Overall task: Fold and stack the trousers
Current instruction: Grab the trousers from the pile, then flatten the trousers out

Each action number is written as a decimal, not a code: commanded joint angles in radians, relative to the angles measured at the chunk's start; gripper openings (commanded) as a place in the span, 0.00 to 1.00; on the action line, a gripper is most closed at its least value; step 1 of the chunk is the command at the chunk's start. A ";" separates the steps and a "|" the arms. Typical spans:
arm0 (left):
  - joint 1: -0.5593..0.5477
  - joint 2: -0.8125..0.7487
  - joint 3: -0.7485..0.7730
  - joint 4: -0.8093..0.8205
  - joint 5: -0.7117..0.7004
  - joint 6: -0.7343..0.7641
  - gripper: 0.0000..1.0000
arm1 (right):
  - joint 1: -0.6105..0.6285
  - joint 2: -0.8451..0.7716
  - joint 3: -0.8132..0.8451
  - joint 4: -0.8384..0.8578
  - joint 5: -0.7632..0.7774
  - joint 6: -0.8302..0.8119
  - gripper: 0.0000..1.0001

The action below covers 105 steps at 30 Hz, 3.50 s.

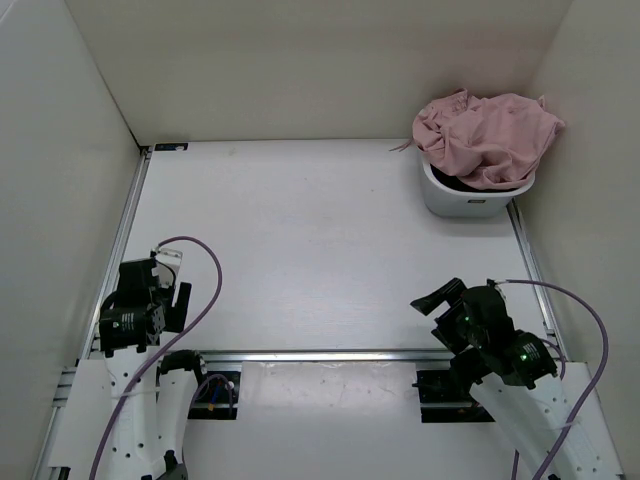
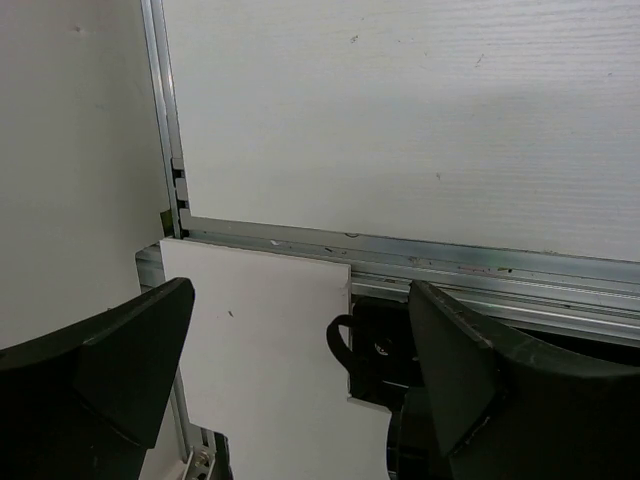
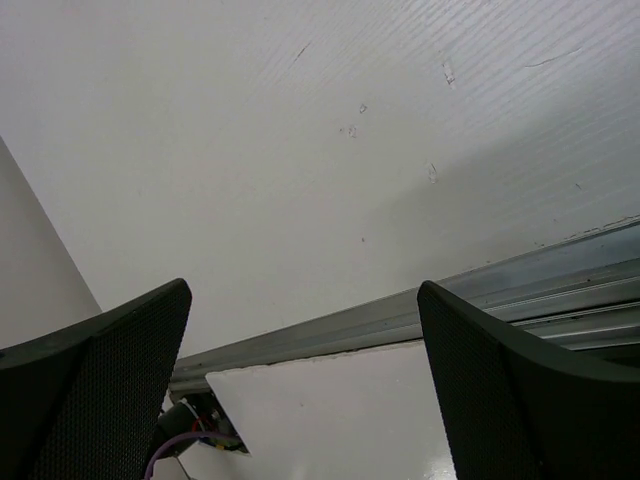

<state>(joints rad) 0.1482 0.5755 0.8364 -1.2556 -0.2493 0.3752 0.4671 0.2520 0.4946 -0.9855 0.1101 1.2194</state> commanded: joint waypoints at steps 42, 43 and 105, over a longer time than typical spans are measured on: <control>-0.002 0.824 0.572 0.185 0.018 -0.053 1.00 | -0.375 1.661 1.740 0.438 0.195 -0.931 0.00; -0.002 0.787 0.541 0.205 0.027 -0.038 1.00 | -0.295 1.594 1.740 0.465 0.215 -0.970 0.00; 0.133 0.650 0.335 0.246 0.054 -0.108 1.00 | 0.752 2.121 1.493 0.192 0.421 -1.233 0.87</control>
<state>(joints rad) 0.2787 1.2549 1.1286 -1.0039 -0.2272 0.2787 1.2266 2.3333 1.9636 -0.8074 0.4278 -0.0284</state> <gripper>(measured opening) 0.998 0.859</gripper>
